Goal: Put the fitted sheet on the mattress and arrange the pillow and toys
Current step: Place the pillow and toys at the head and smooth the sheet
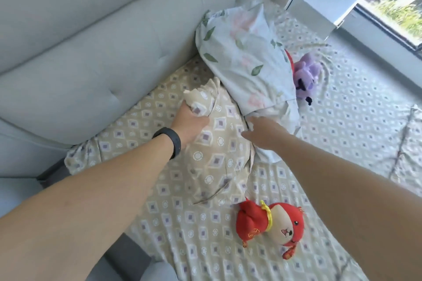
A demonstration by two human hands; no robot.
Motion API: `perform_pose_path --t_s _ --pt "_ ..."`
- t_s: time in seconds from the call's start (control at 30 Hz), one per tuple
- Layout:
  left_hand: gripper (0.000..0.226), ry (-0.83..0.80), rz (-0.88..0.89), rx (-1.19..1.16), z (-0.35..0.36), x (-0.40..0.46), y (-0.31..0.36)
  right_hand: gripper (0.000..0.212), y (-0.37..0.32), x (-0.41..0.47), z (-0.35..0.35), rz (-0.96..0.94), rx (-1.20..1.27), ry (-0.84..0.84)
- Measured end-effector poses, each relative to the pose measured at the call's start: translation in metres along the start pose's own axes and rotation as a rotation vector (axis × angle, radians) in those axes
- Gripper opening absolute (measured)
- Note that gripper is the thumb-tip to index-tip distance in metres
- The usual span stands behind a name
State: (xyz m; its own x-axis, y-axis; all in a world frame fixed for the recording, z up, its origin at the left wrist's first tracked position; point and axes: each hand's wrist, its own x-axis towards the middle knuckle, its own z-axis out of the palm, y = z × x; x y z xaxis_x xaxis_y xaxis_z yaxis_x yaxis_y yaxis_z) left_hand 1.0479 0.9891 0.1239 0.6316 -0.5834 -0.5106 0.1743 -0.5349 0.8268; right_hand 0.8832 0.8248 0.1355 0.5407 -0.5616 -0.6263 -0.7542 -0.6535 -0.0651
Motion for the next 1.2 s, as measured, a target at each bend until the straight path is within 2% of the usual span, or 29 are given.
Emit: perform_pose_path --t_s 0.1,0.2,0.3,0.37,0.47,0.6,0.73,0.93,1.1,1.17,1.2 --pt "0.053 -0.057 0.182 0.086 -0.013 -0.043 0.068 0.07 -0.014 -0.055 -0.022 -0.026 0.205 -0.01" --pt "0.074 -0.167 0.38 0.182 -0.026 -0.076 0.128 0.07 -0.026 -0.098 -0.047 0.035 0.558 0.055" --pt "0.067 -0.173 0.551 0.343 -0.058 -0.115 0.183 0.069 -0.032 -0.148 -0.082 0.072 0.865 0.125" --pt "0.063 -0.188 0.617 0.444 -0.079 -0.132 0.204 0.071 -0.032 -0.17 -0.097 0.051 0.941 0.173" --pt "0.046 -0.19 0.679 0.446 -0.102 -0.161 0.229 0.083 -0.026 -0.192 -0.118 -0.041 0.751 0.345" --pt "0.03 -0.123 0.801 0.407 -0.13 -0.199 0.245 0.1 -0.032 -0.205 -0.135 -0.131 0.46 0.356" --pt "0.038 0.0 0.862 0.284 -0.158 -0.244 0.248 0.109 -0.053 -0.205 -0.138 -0.166 0.325 0.327" --pt "0.045 0.128 0.925 0.025 -0.211 -0.285 0.238 0.114 -0.088 -0.212 -0.139 -0.175 0.343 0.547" --pt "0.049 0.061 0.916 -0.035 -0.236 -0.279 0.245 0.149 -0.102 -0.183 -0.171 -0.253 0.258 0.584" --pt "0.053 0.066 0.925 -0.031 -0.255 -0.264 0.242 0.146 -0.119 -0.163 -0.183 -0.293 0.26 0.537" --pt "0.055 0.082 0.923 -0.022 -0.265 -0.257 0.236 0.135 -0.13 -0.157 -0.187 -0.295 0.246 0.487"
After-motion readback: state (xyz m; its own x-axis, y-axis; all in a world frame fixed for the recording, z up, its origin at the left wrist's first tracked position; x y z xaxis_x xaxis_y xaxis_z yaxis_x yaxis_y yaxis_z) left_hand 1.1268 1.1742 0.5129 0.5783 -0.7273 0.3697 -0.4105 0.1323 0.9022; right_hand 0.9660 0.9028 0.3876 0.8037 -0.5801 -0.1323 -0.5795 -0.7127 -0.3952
